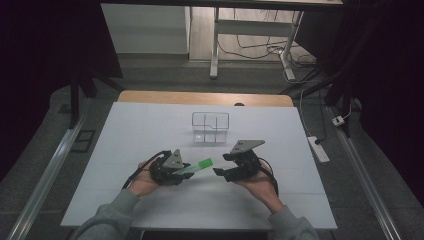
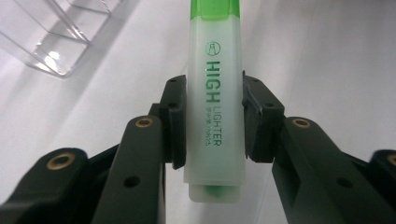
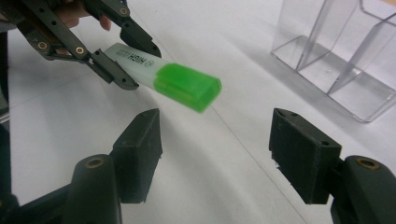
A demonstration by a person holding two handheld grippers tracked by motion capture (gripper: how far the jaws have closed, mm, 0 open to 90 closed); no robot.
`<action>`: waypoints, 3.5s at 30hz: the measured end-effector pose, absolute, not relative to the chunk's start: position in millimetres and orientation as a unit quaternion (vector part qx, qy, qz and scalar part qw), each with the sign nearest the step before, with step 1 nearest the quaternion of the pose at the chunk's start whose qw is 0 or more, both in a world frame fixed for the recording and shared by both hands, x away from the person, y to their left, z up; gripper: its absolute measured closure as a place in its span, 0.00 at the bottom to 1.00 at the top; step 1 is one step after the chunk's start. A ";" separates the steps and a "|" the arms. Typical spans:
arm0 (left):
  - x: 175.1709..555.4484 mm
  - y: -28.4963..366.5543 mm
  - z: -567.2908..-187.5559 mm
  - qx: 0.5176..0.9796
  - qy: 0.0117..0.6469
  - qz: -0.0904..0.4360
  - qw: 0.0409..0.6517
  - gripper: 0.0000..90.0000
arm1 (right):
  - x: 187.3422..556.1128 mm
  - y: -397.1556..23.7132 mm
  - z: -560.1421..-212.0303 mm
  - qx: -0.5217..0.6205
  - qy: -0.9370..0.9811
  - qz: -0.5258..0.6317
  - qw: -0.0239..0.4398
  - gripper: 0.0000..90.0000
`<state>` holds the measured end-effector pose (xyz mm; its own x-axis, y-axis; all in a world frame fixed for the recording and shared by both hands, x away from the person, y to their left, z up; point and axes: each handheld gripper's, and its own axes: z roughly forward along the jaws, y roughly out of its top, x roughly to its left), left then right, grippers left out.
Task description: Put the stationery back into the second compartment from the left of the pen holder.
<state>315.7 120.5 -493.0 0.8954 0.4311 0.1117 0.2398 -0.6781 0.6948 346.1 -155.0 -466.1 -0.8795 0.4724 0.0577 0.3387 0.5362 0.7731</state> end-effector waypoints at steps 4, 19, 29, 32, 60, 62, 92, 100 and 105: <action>315.6 122.9 -490.9 0.896 0.199 0.148 0.369 0.72 | 346.4 -156.1 -465.2 0.243 0.865 0.431 0.081 0.36; 310.9 117.8 -488.3 0.865 0.212 0.180 0.418 0.72 | 346.4 -155.0 -467.7 0.261 0.845 0.462 0.068 0.35; 306.1 104.3 -492.1 0.862 0.198 0.194 0.425 0.72 | 347.2 -150.6 -471.5 0.272 0.830 0.486 0.042 0.34; 303.9 97.7 -493.2 0.861 0.194 0.202 0.424 0.72 | 347.1 -149.1 -471.4 0.277 0.823 0.494 0.034 0.35; 307.8 77.4 -504.8 0.877 0.208 0.206 0.381 0.57 | 344.0 -148.3 -465.5 0.269 0.806 0.527 0.020 0.82; 308.1 79.1 -504.0 0.876 0.211 0.202 0.383 0.55 | 344.1 -150.7 -464.1 0.271 0.804 0.529 0.027 0.82; 286.5 159.3 -494.9 0.861 0.281 0.183 0.383 0.42 | 340.0 -172.6 -437.5 0.260 0.798 0.536 0.091 0.82; 276.2 183.1 -499.8 0.857 0.302 0.185 0.374 0.42 | 340.4 -178.5 -432.2 0.258 0.797 0.536 0.108 0.82; 271.9 195.4 -503.3 0.854 0.315 0.186 0.370 0.42 | 340.8 -180.2 -428.6 0.261 0.793 0.538 0.116 0.82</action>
<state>271.9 195.4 -503.3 0.7331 0.6749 0.0841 0.4005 -0.5283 0.7486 340.8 -180.2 -428.6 -0.8372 0.5383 0.0968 0.2892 0.2855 0.9137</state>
